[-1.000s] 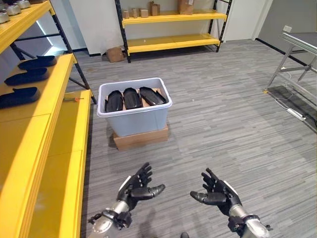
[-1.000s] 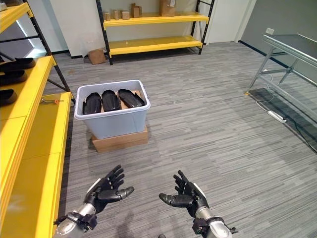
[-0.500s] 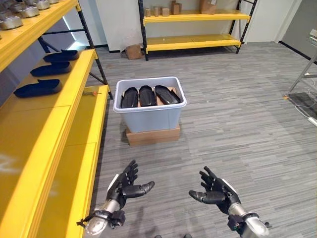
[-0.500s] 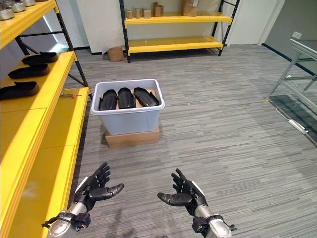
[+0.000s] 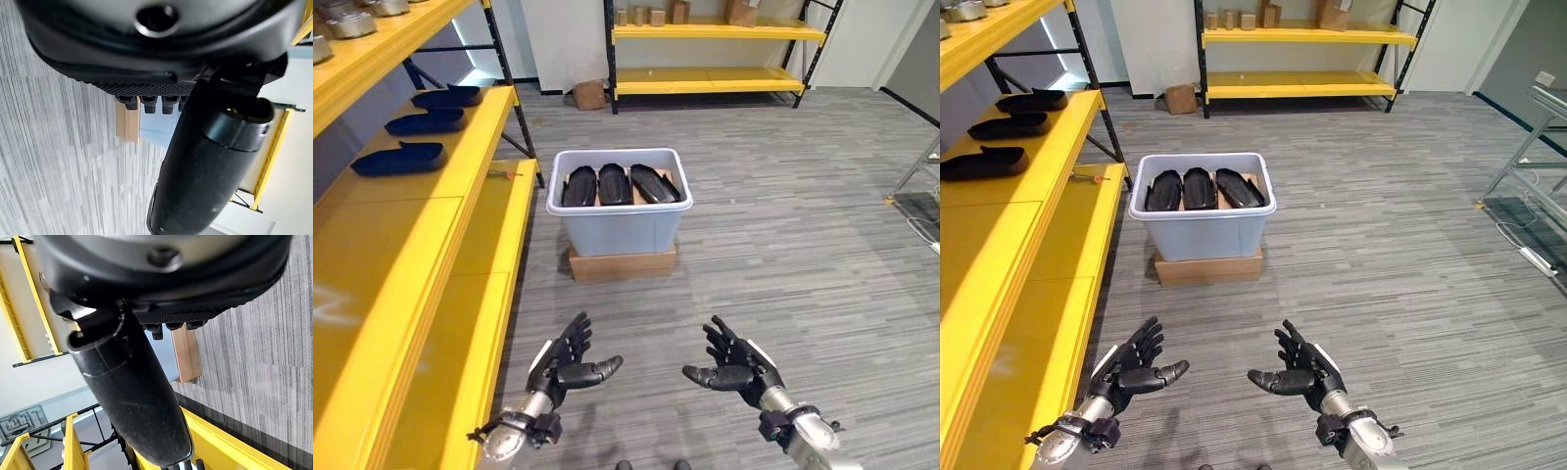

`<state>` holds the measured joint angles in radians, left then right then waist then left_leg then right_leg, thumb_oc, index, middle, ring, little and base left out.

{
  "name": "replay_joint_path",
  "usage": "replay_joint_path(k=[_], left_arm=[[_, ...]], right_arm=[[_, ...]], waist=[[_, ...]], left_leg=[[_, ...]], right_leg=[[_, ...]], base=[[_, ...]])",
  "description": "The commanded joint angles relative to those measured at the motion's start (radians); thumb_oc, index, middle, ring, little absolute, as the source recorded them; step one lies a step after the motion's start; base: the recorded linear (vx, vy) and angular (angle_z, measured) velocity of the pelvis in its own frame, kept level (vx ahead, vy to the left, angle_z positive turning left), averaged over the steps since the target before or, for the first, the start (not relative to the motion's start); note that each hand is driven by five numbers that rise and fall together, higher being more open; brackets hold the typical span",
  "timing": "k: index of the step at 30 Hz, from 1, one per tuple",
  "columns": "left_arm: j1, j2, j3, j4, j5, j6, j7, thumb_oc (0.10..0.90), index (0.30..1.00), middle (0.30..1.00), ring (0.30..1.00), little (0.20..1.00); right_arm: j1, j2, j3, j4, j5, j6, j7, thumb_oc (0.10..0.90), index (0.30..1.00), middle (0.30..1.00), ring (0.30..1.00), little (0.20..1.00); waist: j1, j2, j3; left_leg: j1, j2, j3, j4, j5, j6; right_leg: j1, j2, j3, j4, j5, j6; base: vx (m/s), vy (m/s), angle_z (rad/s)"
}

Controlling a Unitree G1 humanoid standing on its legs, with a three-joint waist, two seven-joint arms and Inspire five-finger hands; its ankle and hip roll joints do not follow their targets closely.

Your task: Move parts from the plastic box to the shelf.

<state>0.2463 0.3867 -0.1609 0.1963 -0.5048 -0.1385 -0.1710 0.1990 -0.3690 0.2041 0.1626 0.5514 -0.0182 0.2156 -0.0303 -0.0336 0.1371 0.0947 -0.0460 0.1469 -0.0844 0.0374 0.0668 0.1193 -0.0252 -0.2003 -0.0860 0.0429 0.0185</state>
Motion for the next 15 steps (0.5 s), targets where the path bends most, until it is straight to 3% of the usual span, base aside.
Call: replay_joint_path(k=[1, 3, 5, 10, 13, 14, 15], left_arm=[[-0.116, 0.029, 0.015, -0.041, -0.026, -0.088, -0.058, 0.9, 1.0, 1.0, 1.0, 1.0], [-0.127, 0.035, 0.008, -0.038, -0.035, -0.091, -0.064, 0.9, 1.0, 1.0, 1.0, 1.0], [-0.163, 0.047, -0.008, -0.032, -0.038, -0.092, -0.064, 0.9, 1.0, 1.0, 1.0, 1.0], [-0.197, 0.048, -0.029, -0.011, -0.045, -0.082, -0.074, 0.9, 1.0, 1.0, 1.0, 1.0], [-0.199, 0.046, -0.037, 0.0, -0.045, -0.082, -0.082, 0.9, 1.0, 1.0, 1.0, 1.0], [-0.203, 0.047, -0.043, -0.004, -0.038, -0.068, -0.093, 0.9, 1.0, 1.0, 1.0, 1.0], [-0.205, 0.049, -0.045, -0.008, -0.035, -0.063, -0.093, 0.9, 1.0, 1.0, 1.0, 1.0]], right_arm=[[-0.083, -0.005, -0.007, -0.075, 0.009, -0.119, -0.005, 0.9, 1.0, 1.0, 1.0, 1.0], [-0.09, -0.007, -0.008, -0.074, 0.009, -0.125, -0.01, 0.9, 1.0, 1.0, 1.0, 1.0], [-0.106, -0.003, -0.007, -0.067, 0.005, -0.146, -0.022, 0.9, 1.0, 1.0, 1.0, 1.0], [-0.088, 0.005, -0.02, -0.071, -0.005, -0.163, -0.006, 0.9, 1.0, 1.0, 1.0, 1.0], [-0.073, 0.001, -0.028, -0.074, -0.005, -0.168, 0.006, 0.9, 1.0, 1.0, 1.0, 1.0], [-0.053, -0.003, -0.044, -0.089, -0.002, -0.167, 0.016, 0.9, 1.0, 1.0, 1.0, 1.0], [-0.052, -0.005, -0.048, -0.092, -0.001, -0.166, 0.017, 0.9, 1.0, 1.0, 1.0, 1.0]], waist=[[-0.011, -0.015, -0.02], [-0.016, -0.012, -0.011], [-0.028, -0.011, 0.021], [-0.05, -0.002, 0.054], [-0.069, -0.008, 0.059], [-0.087, -0.02, 0.066], [-0.091, -0.024, 0.069]], left_leg=[[0.052, 0.032, 0.033, -0.003, -0.136, -0.01], [0.047, 0.031, 0.036, 0.005, -0.136, 0.001], [0.027, 0.024, 0.036, 0.04, -0.145, 0.031], [0.025, 0.016, 0.024, 0.053, -0.163, 0.061], [0.045, 0.01, 0.006, 0.045, -0.172, 0.058], [0.058, -0.004, -0.029, 0.049, -0.18, 0.054], [0.064, -0.007, -0.036, 0.046, -0.181, 0.052]], right_leg=[[-0.009, -0.072, 0.025, 0.099, -0.085, 0.1], [-0.028, -0.073, 0.031, 0.147, -0.099, 0.1], [-0.092, -0.079, 0.046, 0.294, -0.09, 0.111], [-0.231, -0.096, 0.073, 0.549, 0.013, 0.129], [-0.265, -0.06, 0.102, 0.537, 0.02, 0.135], [-0.283, -0.013, 0.124, 0.46, 0.017, 0.136], [-0.289, -0.005, 0.127, 0.43, 0.019, 0.137]], base=[[-0.02, 0.087, -0.02], [-0.04, 0.106, -0.02], [-0.1, 0.149, -0.05], [0.0, 0.094, -0.02], [0.11, -0.019, 0.04], [0.21, -0.113, 0.2], [0.18, -0.108, 0.27]])
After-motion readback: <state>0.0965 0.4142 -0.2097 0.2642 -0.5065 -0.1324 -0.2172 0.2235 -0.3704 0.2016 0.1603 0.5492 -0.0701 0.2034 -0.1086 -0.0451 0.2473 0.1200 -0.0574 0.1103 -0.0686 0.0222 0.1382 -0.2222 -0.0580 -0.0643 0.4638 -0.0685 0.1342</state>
